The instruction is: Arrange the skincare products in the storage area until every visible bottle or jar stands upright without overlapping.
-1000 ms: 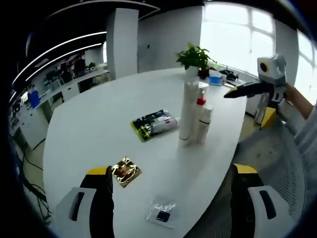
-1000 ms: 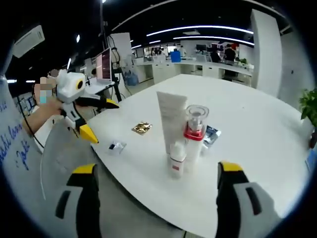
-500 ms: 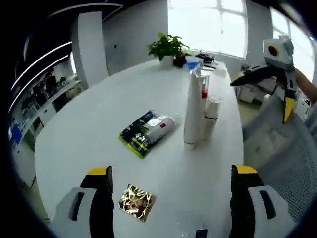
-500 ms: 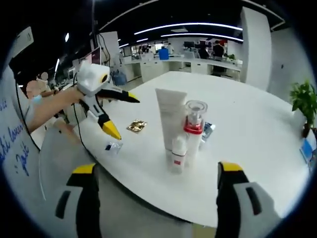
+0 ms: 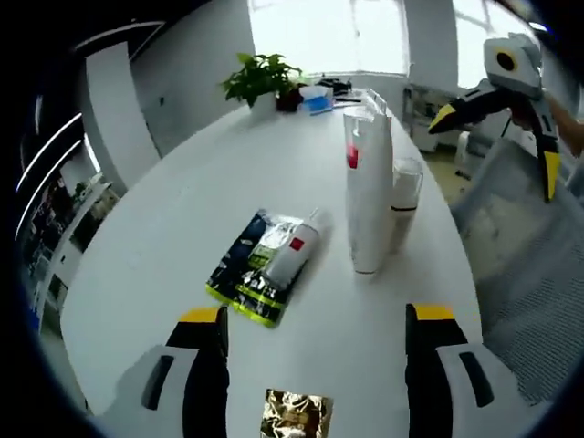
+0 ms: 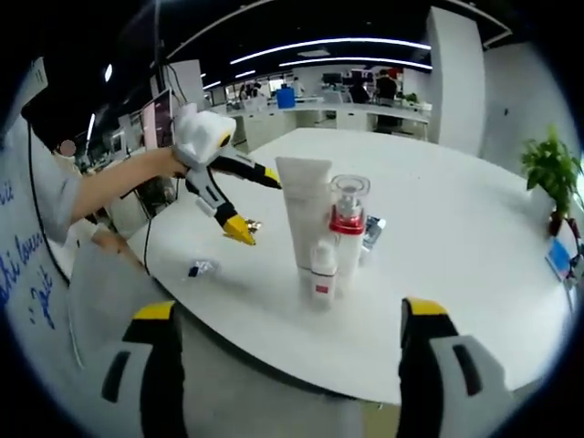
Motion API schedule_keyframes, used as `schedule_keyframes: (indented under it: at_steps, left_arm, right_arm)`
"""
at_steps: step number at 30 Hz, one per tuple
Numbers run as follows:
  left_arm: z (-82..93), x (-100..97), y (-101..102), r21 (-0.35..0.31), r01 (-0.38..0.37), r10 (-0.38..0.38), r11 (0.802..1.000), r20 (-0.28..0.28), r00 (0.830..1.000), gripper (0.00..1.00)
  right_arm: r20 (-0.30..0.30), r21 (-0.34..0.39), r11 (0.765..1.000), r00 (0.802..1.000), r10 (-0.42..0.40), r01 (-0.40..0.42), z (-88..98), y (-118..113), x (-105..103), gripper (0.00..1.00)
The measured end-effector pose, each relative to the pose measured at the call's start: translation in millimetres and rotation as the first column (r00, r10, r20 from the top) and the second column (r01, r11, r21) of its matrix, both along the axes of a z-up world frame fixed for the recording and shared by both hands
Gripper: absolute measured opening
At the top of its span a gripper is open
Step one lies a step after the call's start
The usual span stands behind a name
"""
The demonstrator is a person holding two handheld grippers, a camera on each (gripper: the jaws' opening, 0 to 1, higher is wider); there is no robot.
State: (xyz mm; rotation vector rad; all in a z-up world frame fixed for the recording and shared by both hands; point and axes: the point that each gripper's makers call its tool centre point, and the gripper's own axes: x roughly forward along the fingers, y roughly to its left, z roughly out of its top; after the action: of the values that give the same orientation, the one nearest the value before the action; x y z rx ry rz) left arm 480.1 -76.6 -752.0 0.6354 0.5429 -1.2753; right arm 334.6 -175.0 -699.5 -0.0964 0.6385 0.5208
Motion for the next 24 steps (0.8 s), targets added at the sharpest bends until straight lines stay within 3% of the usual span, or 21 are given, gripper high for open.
schedule_keyframes:
  at_steps: [5,10,17,24]
  left_arm:
    - [-2.9,9.0,-8,0.037,0.048,-0.048,0.998,-0.005,0.999,0.61]
    - [-5.6,19.3,-18,0.066,0.098,-0.099,0.993,0.017,0.995,0.54]
    - [-15.3,28.3,-34,0.146,0.201,-0.207,0.969,0.026,0.978,0.37]
    - [-27.1,36.1,-51,0.196,0.264,-0.270,0.944,0.004,0.963,0.33]
  right_arm:
    - [-0.003,0.007,1.000,1.000,-0.011,0.011,-1.0,-1,0,1.00]
    - [-0.016,0.004,1.000,1.000,-0.018,0.018,-5.1,-2,1,1.00]
    - [-0.021,0.013,0.999,0.999,-0.031,0.032,-7.2,-1,0,1.00]
    - [-0.034,0.019,0.999,0.998,-0.044,0.044,-11.5,-3,-2,1.00]
